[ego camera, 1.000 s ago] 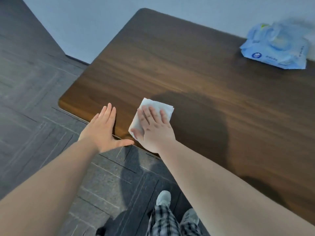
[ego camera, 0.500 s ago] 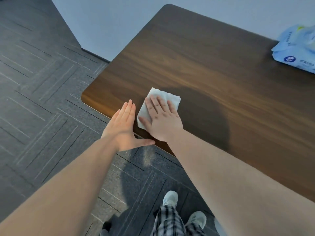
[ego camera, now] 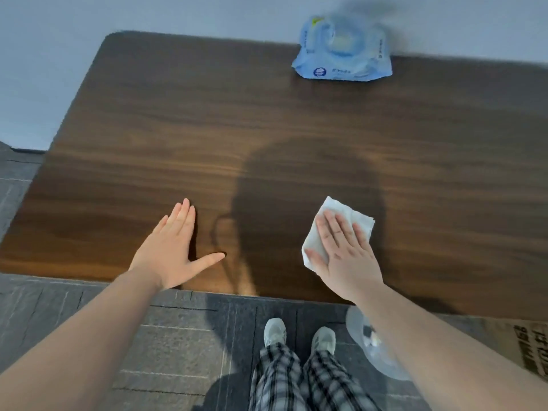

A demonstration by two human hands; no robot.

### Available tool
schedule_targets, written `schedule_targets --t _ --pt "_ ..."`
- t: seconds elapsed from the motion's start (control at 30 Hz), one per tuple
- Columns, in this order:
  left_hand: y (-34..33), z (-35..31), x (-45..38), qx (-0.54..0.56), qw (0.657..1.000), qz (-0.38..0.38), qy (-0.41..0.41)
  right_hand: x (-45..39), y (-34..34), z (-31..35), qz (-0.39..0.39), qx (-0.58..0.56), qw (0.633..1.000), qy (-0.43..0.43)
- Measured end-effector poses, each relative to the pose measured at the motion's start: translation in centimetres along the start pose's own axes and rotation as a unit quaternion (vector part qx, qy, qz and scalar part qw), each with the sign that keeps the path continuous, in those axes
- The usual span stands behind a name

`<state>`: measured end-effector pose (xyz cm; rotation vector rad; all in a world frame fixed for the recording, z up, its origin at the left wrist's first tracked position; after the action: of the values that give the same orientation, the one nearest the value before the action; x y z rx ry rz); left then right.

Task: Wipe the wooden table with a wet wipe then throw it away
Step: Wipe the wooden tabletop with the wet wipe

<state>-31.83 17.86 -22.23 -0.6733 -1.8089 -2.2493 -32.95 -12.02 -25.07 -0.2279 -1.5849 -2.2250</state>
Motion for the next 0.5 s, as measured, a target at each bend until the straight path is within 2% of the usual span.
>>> schedule_targets --t 0.27,0.4,0.5 --pt "5.7 -17.7 -7.6 -0.054 0.984 -0.045 -0.164 6.5 3.6 -15.8 -0.04 -0.061 0.98 -0.187" --pt "8.4 -27.2 -8.9 -0.114 0.95 -0.082 -0.279 9.4 4.3 -21.5 -0.074 -0.076 0.961 -0.254" --pt "10.0 -34.4 -9.4 -0.119 0.929 -0.099 -0.337 11.4 5.0 -25.4 -0.103 -0.09 0.943 -0.303"
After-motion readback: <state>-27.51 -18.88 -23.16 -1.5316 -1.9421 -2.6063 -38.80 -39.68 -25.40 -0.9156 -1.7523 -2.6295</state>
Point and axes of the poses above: each hand's wrist, its own x-axis away from the middle knuckle, its own y-axis out of the back of the hand, z = x × y, the point moved 5 cm from there along -x, towards the middle knuckle, and after that the axes turned 15 degrees about -x, right-handed, at the moved point
